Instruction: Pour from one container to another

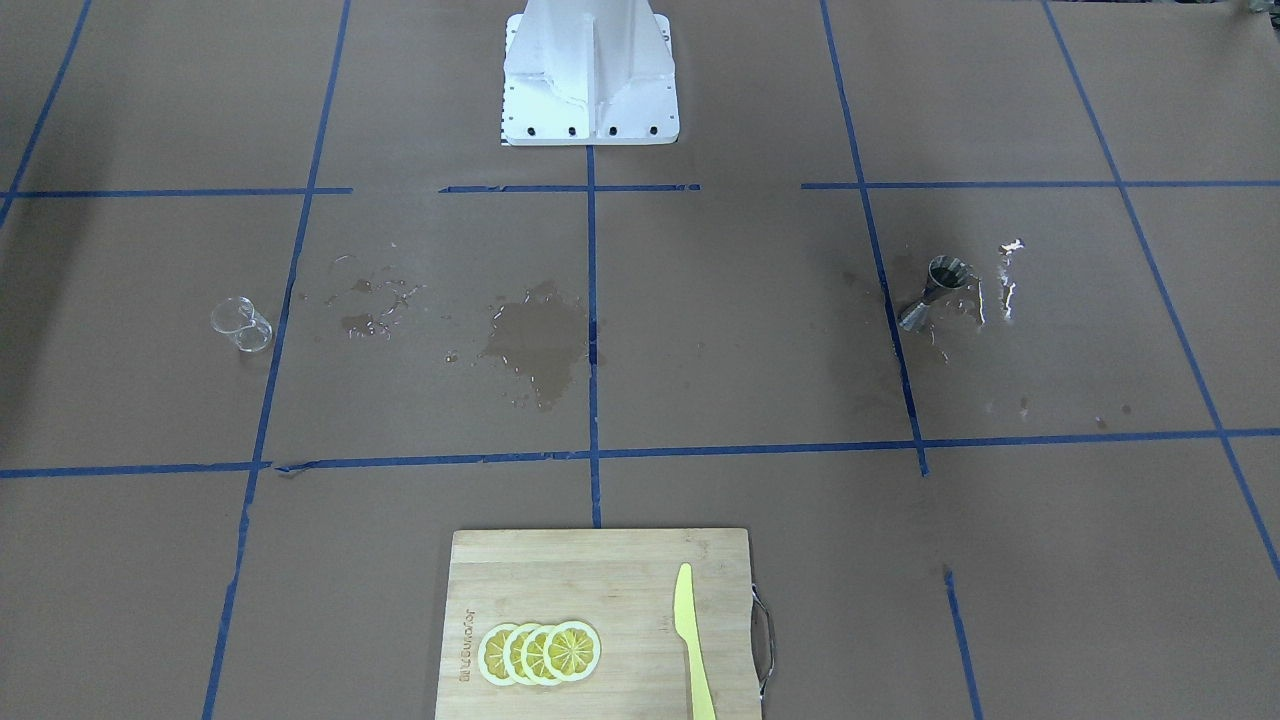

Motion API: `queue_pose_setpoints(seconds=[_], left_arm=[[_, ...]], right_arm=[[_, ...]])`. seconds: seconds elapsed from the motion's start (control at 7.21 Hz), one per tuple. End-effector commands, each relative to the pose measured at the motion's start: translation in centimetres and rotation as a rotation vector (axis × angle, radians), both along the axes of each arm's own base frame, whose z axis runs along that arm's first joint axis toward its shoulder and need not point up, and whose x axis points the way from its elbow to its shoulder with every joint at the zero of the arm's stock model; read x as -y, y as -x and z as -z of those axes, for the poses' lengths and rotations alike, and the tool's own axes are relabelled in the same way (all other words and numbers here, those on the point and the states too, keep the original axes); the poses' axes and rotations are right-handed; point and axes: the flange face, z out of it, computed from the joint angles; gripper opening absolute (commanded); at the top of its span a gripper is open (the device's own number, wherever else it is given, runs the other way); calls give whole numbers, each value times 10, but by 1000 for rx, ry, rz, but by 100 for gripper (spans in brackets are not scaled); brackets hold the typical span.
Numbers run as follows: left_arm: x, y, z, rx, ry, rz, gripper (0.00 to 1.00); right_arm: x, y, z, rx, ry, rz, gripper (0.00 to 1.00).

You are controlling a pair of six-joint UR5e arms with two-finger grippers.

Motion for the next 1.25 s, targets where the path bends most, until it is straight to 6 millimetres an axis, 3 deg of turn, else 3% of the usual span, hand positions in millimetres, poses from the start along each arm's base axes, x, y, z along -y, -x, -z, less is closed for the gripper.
queue_pose_setpoints(seconds=[0.0, 0.28, 1.11], left_arm=[[-32, 4, -43, -1, 86, 25, 100], [-41, 2, -59, -3, 121, 36, 100], [-40, 3, -50, -27, 329, 250, 100]], right_arm=[[-22, -7, -26, -79, 47, -8, 100], [-21, -8, -30, -79, 88, -38, 100], [-17, -7, -26, -38, 241, -182, 100]])
